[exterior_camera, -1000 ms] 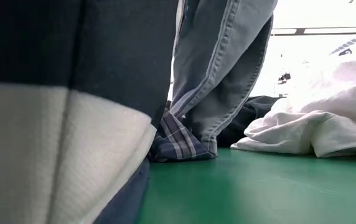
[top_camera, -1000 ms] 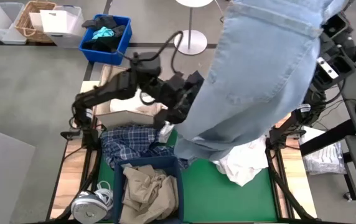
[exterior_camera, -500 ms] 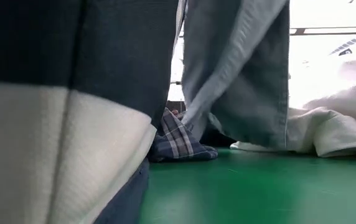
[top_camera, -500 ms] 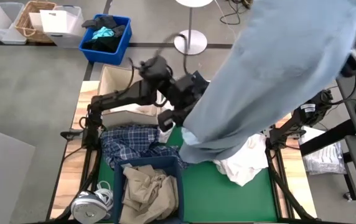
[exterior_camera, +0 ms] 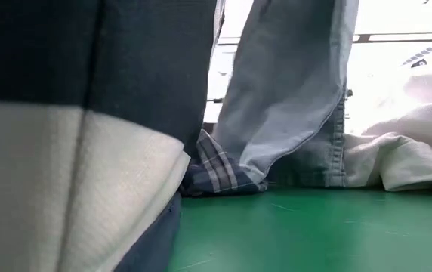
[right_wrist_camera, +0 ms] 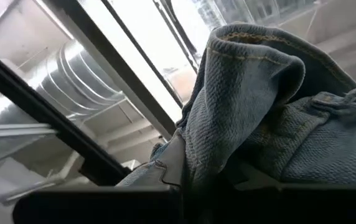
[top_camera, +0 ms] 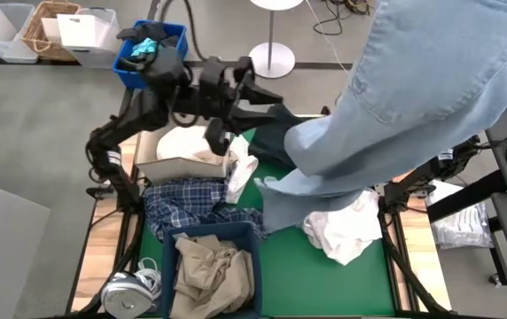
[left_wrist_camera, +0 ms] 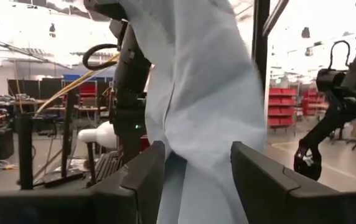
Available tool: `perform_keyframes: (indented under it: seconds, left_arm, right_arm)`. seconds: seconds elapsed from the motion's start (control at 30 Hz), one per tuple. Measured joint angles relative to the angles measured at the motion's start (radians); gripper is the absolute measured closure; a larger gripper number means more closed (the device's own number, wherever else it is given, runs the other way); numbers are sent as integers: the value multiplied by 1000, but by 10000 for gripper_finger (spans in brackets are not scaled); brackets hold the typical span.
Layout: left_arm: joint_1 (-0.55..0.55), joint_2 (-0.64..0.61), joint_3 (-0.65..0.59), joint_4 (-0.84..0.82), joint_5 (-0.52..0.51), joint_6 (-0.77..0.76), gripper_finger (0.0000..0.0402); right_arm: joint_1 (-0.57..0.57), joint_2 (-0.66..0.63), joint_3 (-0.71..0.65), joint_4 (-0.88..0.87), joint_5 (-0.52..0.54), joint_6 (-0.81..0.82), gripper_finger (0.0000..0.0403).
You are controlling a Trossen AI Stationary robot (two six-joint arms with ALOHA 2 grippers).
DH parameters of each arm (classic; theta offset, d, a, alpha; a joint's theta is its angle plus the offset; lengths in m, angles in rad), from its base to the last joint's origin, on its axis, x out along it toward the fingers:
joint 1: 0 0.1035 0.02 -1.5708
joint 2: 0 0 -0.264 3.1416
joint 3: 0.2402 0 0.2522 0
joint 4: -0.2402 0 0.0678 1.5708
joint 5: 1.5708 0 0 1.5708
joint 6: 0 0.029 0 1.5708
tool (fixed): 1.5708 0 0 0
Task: Sort clothes
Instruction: Put the light blue pants into the blue laundry organizer
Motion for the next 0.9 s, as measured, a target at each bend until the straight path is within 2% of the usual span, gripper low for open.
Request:
perform_keyframes:
  seconds: [0.1, 0.23, 0.3, 0.37, 0.5, 0.57, 0.77, 0.9]
  left_arm:
    - [0, -21, 1, -82, 5, 29, 239]
    - [-3, -18, -2, -199, 152, 36, 239]
    - [-7, -11, -5, -279, 190, 64, 239]
    - [-8, -11, -6, -399, 151, 119, 239]
    - [-5, 23, -9, -596, -134, 178, 239]
    - [-4, 58, -10, -631, -204, 185, 239]
    - [-8, 190, -12, -623, -205, 253, 239]
    - [-25, 270, -13, -558, -85, 232, 244]
  right_arm:
    - [0, -2, 0, 16, 39, -42, 379]
    - [0, -7, 0, 22, 87, -243, 374]
    - [0, -9, 0, 4, 129, -345, 377]
    - [0, -10, 0, -4, 162, -448, 380]
    - [0, -6, -1, -7, 168, -508, 380]
    - [0, -5, -1, -4, 174, -558, 380]
    - [0, 12, -1, 75, 184, -708, 380]
    - [0, 21, -1, 97, 293, -862, 380]
